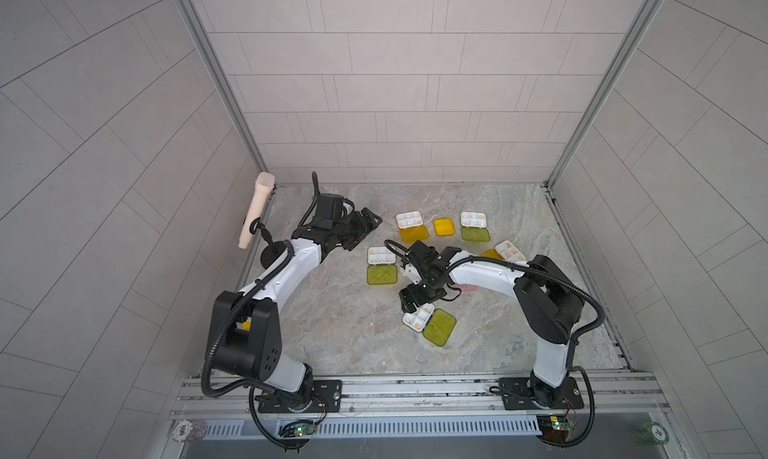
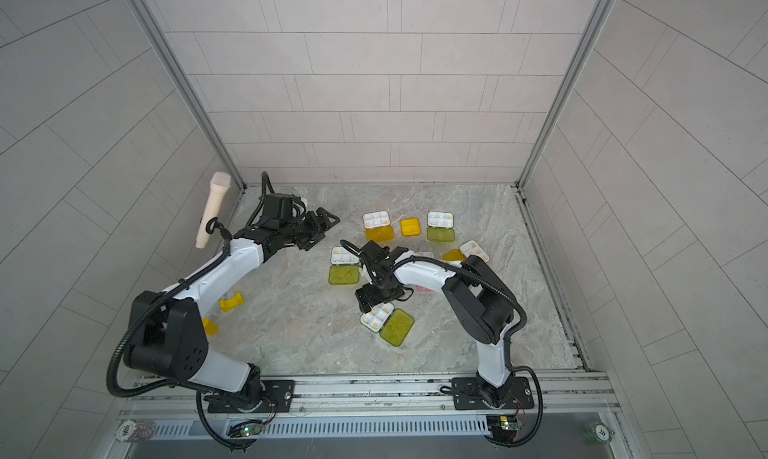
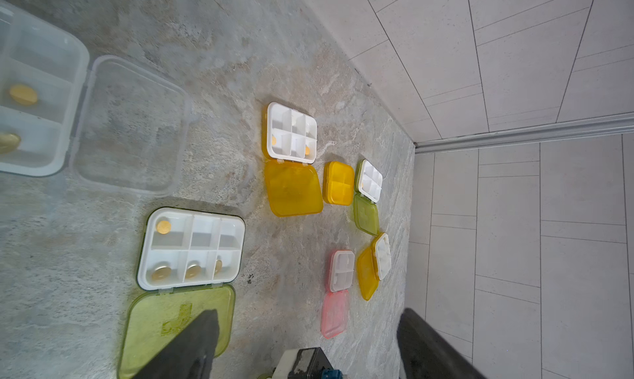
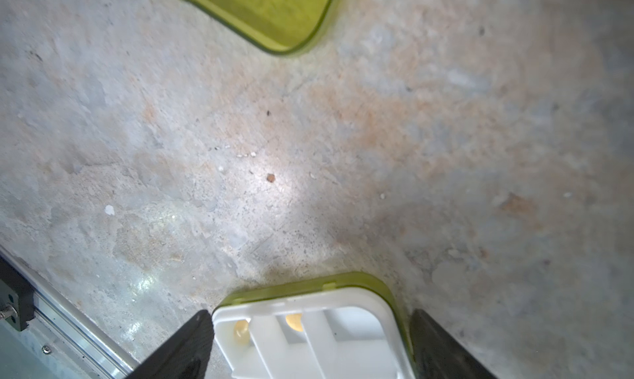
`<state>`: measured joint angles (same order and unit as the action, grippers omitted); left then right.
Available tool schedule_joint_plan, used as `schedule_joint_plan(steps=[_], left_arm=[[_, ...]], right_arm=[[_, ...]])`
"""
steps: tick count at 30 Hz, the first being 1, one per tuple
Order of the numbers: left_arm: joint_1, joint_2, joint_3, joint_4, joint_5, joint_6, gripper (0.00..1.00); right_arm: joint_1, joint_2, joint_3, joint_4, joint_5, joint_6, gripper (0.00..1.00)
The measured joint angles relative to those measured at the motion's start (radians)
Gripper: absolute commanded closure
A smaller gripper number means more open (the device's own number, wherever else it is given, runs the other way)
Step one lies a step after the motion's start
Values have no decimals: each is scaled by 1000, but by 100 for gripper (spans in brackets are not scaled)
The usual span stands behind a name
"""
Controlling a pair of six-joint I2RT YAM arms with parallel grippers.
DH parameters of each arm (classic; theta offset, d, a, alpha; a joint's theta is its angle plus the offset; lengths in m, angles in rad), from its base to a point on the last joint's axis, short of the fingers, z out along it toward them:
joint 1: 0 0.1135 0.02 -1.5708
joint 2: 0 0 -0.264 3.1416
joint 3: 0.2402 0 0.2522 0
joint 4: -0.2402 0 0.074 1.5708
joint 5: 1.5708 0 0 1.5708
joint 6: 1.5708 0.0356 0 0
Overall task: Close pillboxes
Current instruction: Move the pillbox to the center of the board, then adjust the pillbox at the center of the board.
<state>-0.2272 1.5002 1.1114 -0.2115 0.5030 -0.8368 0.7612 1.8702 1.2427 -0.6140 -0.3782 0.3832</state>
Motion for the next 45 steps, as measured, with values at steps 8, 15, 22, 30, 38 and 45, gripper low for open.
schedule_joint_plan(steps=[8, 15, 22, 30, 38, 45], left_arm=[[0, -39, 1, -29, -41, 24, 14], [0, -39, 9, -33, -45, 26, 14], [0, -39, 12, -36, -52, 35, 14], [0, -39, 12, -44, -53, 44, 14], [0, -39, 12, -48, -53, 45, 14], [0, -39, 12, -48, -51, 44, 14]], right_arm=[[-5, -171, -48, -29, 87, 40, 7], [61, -359, -217, -140, 310, 119, 1], [265, -446, -319, -214, 421, 237, 0], [351, -399, -339, -189, 441, 299, 0], [372, -302, -338, -147, 459, 316, 0], [352, -283, -349, -145, 479, 319, 0]])
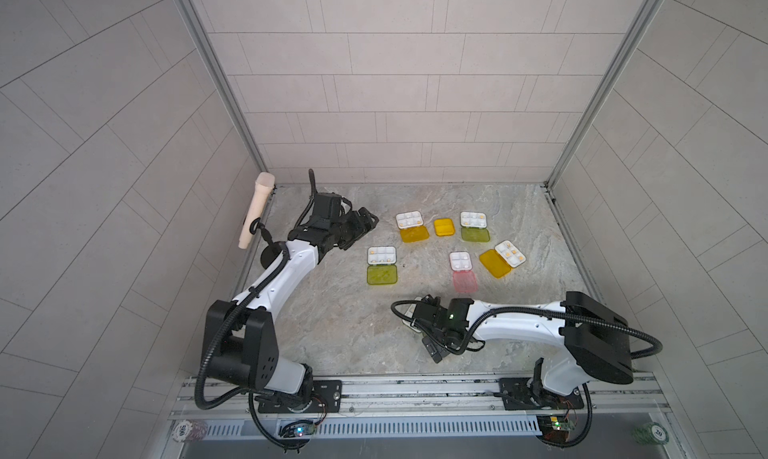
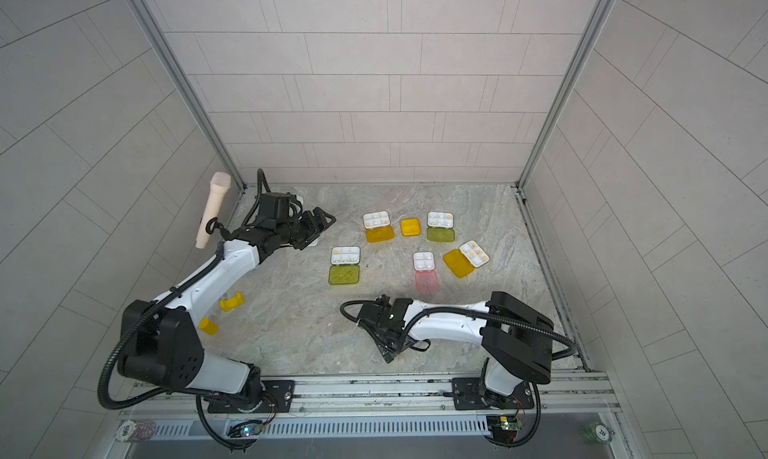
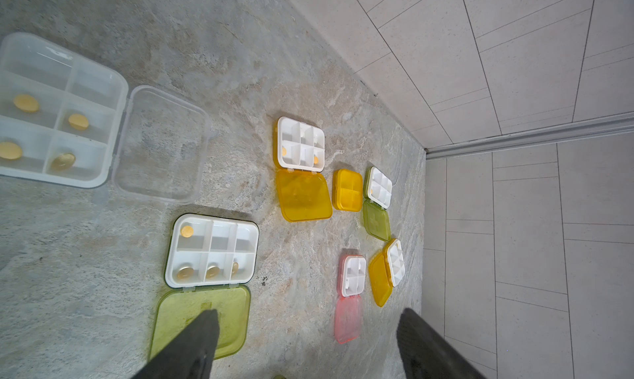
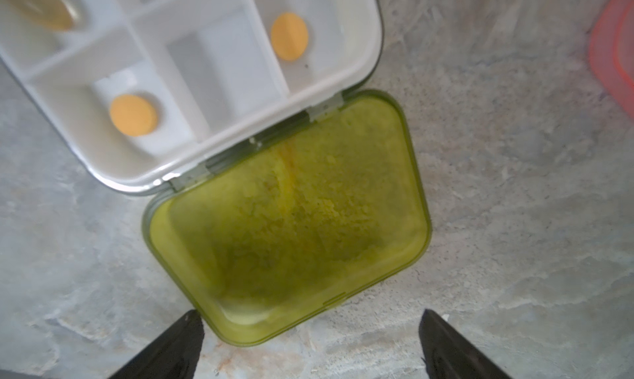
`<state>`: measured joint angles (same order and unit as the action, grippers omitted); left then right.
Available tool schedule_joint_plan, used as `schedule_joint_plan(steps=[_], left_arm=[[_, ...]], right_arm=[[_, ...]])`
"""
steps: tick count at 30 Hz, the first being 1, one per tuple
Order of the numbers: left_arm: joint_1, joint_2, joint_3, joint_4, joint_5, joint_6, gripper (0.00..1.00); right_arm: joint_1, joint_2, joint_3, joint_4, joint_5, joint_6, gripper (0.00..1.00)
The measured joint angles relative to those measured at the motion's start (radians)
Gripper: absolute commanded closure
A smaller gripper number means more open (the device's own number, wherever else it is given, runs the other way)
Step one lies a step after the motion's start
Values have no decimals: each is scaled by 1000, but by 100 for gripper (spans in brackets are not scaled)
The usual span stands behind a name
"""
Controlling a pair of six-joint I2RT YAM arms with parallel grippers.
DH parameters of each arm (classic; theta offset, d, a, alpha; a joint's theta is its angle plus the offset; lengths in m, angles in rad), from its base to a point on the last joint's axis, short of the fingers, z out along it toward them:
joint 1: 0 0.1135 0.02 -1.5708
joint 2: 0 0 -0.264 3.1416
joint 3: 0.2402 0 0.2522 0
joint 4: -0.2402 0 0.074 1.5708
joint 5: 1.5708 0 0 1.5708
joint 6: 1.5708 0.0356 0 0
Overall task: Close pillboxes
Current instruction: Adjust the pillbox at the center of the board.
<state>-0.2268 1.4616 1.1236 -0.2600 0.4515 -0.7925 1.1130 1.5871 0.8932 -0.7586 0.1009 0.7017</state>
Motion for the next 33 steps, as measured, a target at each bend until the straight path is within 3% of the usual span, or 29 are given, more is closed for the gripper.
schedule_joint_plan(steps=[22, 28, 33], left_arm=[[-20, 1, 0, 1, 23, -4, 14], [-64, 3, 5, -4, 19, -3, 14], [-134, 3, 6, -29, 22, 3, 14]], right_arm=[[-203, -69, -47, -36, 18, -99, 1], [-231, -174, -46, -69, -32, -139, 3], [-369, -306, -46, -82, -114, -167, 6]])
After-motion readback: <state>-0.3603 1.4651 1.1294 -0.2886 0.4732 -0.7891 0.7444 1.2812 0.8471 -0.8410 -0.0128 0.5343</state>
